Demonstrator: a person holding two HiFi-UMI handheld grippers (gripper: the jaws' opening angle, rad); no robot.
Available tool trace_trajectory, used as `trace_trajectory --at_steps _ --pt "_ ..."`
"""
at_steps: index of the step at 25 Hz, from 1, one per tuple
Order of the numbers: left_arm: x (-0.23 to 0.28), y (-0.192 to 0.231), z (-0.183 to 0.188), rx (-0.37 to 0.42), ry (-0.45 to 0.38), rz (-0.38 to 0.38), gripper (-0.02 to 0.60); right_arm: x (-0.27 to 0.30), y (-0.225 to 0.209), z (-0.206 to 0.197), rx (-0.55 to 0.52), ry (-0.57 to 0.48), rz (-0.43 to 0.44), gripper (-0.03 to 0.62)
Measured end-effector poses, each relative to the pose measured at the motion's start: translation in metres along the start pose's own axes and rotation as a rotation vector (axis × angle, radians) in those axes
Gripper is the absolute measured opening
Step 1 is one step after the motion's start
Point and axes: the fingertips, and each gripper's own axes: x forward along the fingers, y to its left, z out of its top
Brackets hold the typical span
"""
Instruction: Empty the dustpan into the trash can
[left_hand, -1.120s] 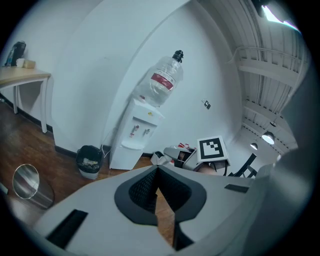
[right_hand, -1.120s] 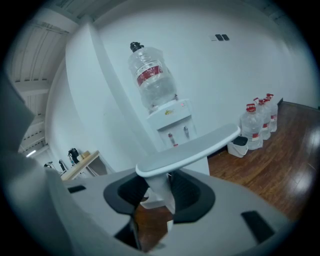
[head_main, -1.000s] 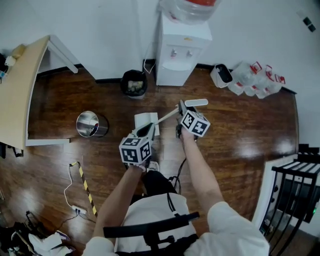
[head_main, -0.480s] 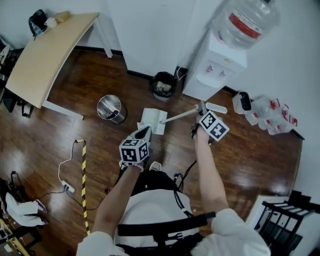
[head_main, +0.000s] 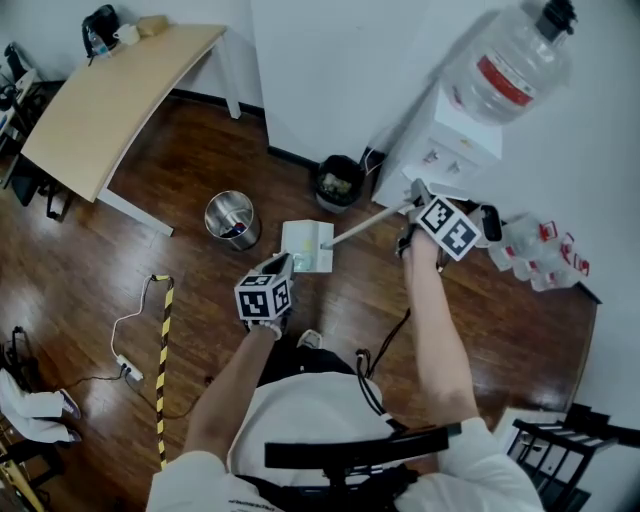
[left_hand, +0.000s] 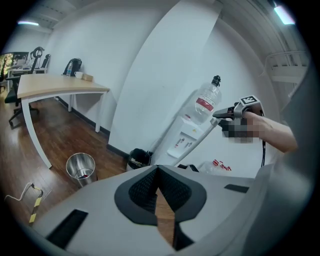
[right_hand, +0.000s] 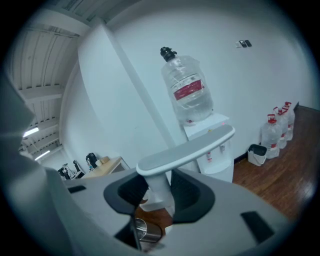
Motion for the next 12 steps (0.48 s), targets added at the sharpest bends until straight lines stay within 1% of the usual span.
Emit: trace_trajectory --at_steps 7,12 --pt "-0.004 0.018 -0.005 -0.033 0.001 0.005 -0.006 0.019 0.052 0.033 -0.046 0.027 0.042 0.152" --pt "0.0 0.043 0.011 -0.043 -0.008 0.005 -0.006 0.04 0.091 0.06 -0.054 0.05 0.085 0.152"
